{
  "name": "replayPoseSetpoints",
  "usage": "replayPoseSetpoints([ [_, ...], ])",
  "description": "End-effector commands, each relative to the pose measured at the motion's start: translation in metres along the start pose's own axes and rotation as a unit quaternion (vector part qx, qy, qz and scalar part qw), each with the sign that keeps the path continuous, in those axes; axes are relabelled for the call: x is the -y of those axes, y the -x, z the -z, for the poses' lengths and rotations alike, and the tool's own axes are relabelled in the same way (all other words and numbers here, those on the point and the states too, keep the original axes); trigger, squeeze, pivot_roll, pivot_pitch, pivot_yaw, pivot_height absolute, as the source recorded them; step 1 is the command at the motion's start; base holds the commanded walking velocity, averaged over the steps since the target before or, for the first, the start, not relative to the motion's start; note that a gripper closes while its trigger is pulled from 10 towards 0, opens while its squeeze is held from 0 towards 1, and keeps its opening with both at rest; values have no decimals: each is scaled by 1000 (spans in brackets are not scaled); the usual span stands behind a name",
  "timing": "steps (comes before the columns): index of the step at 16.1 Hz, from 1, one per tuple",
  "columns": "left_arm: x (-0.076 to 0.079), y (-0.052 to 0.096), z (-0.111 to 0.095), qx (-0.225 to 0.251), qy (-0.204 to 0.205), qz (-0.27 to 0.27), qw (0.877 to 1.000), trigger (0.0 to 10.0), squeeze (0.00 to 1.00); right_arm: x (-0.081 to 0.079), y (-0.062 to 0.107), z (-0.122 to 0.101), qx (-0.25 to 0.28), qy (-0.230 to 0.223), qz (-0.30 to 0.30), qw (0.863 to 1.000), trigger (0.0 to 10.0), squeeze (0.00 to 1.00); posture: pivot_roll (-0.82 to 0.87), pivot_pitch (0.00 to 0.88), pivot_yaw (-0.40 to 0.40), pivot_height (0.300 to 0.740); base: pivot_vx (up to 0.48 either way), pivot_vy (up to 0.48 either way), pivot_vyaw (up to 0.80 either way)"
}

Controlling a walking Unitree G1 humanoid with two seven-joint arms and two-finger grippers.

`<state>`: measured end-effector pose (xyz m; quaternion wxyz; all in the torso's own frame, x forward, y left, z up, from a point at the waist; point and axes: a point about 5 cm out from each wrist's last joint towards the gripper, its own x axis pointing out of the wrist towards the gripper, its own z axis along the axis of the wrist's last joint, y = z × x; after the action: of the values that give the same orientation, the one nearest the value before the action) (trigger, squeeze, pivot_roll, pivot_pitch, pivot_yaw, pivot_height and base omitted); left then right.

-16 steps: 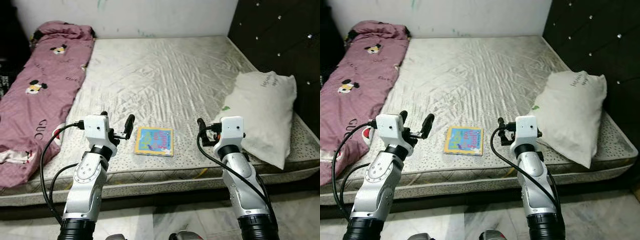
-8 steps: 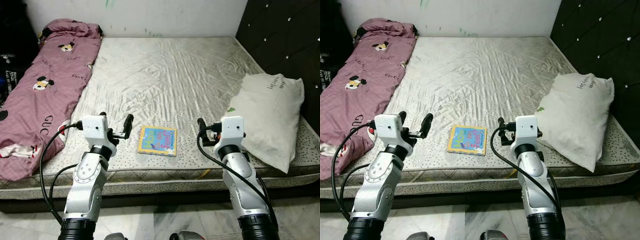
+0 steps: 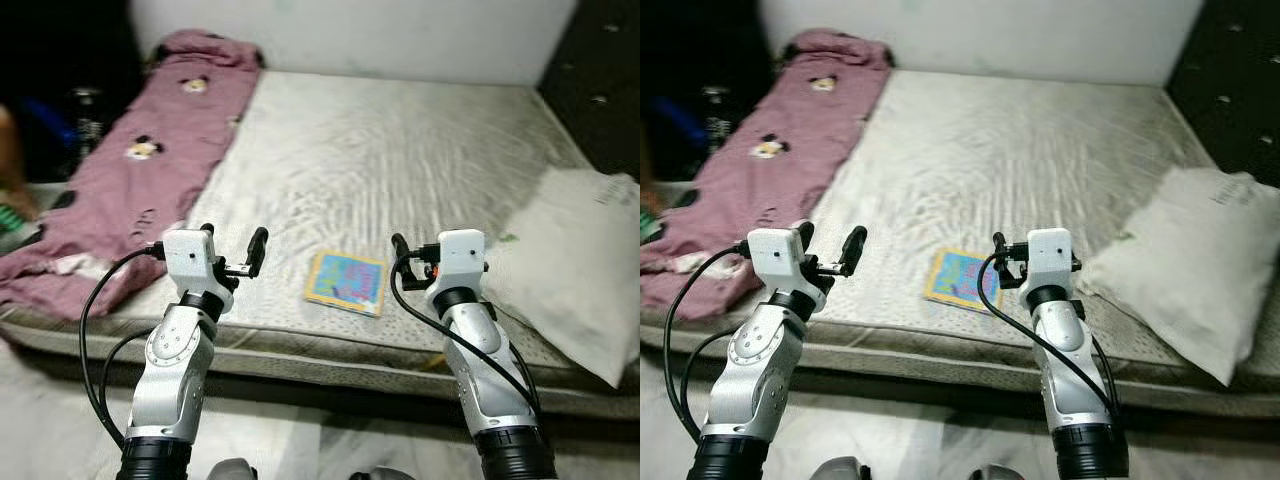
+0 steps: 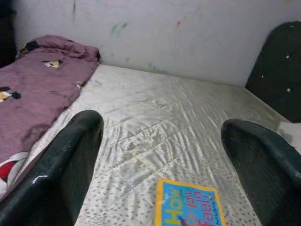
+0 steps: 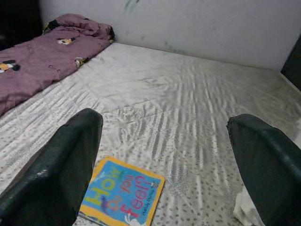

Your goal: Clean up the room

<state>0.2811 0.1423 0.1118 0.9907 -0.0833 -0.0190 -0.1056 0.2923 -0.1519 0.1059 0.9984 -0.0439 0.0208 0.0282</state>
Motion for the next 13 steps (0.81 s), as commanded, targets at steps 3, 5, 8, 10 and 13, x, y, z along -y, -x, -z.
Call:
replayPoseSetpoints([
  [3,1,0,-3,7,-2,8,1000,10000,0,3,-1,-2,5,2,3,1000,10000,0,37,0,-7,740,0,0,0],
  [5,1,0,-3,7,-2,9,1000,10000,0,3,-1,-2,5,2,3,1000,10000,0,37,0,-7,740,0,0,0],
  [8,2,0,-3,8,-3,12,1000,10000,0,3,-1,-3,6,1,4,1000,10000,0,34,0,-5,740,0,0,0],
  [10,3,0,-4,12,-1,20,1000,10000,0,3,-1,-3,6,1,4,1000,10000,0,33,0,-4,740,397,0,0],
  [13,4,0,-4,13,1,23,1000,10000,0,3,-1,-3,7,0,6,1000,10000,0,33,0,-4,740,480,0,0],
])
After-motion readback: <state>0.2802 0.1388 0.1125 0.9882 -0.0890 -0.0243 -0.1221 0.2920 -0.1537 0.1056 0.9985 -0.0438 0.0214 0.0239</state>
